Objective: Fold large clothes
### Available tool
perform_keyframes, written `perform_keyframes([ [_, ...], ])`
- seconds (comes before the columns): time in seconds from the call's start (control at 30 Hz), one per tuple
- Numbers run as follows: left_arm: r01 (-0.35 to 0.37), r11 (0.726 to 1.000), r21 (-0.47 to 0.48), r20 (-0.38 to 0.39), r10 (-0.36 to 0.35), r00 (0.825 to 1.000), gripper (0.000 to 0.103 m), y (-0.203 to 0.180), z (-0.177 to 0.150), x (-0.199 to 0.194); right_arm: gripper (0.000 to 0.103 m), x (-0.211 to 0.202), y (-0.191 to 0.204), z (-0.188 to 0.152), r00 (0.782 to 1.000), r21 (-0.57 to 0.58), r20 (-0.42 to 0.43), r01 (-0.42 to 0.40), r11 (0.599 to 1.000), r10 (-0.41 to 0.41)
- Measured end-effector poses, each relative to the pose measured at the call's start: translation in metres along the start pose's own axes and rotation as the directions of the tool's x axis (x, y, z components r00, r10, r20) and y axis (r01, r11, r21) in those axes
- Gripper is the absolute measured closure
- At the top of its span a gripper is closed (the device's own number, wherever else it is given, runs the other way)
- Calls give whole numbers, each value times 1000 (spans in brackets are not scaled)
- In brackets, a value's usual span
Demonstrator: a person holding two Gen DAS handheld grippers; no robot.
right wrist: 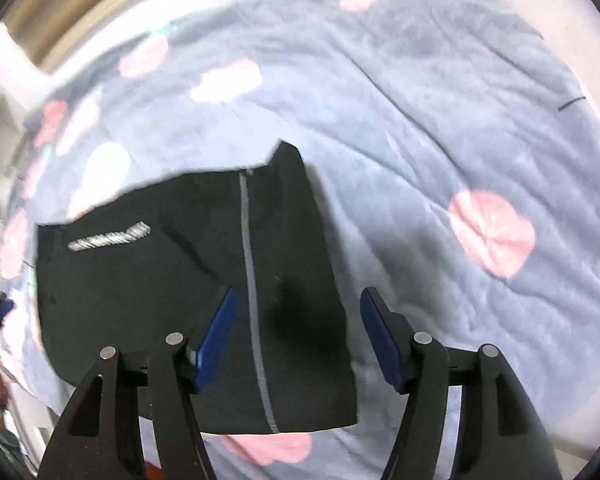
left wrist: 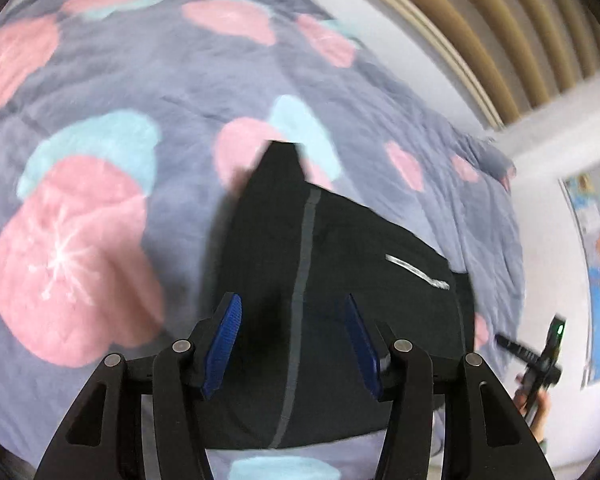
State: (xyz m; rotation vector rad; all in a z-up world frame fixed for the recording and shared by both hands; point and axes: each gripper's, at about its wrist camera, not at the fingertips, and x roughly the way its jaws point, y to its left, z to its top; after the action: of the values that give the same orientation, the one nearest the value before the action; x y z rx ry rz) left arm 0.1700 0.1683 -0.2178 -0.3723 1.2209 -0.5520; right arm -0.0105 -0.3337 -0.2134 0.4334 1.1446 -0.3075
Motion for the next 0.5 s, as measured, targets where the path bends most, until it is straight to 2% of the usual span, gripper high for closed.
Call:
perform_keyframes([
  [0.07,19,999,44,-15,-18,1000,47,-13,-6,-1,35,-9,17,3,999,-15,18,-38,999,38],
  [0.13,17,993,117,-31,-14,999,47,-45,-13,11,33,-8,43,3,998,-47,14,-58,997,59],
  [0.2,8,985,171,-48,0,999,47,-68,-28,22,32,2,69,-3,998,-92,0,-56,994,56],
  [0.27,-8,976,216,-81,26,996,47,-84,-43,39,32,15,89,-13,1000,-155,-7,-17,988,16],
  [0.33,-37,963,267,-119,71,990,47,-99,-58,63,32,38,115,-26,998,-217,-40,39,975,-49],
  [0.47,-96,943,318,-185,161,969,48,-103,-80,106,32,80,126,-38,992,-211,-114,36,977,-61],
  [0.5,-130,931,342,-195,206,959,48,-101,-86,121,32,95,125,-41,987,-194,-148,38,980,-67],
])
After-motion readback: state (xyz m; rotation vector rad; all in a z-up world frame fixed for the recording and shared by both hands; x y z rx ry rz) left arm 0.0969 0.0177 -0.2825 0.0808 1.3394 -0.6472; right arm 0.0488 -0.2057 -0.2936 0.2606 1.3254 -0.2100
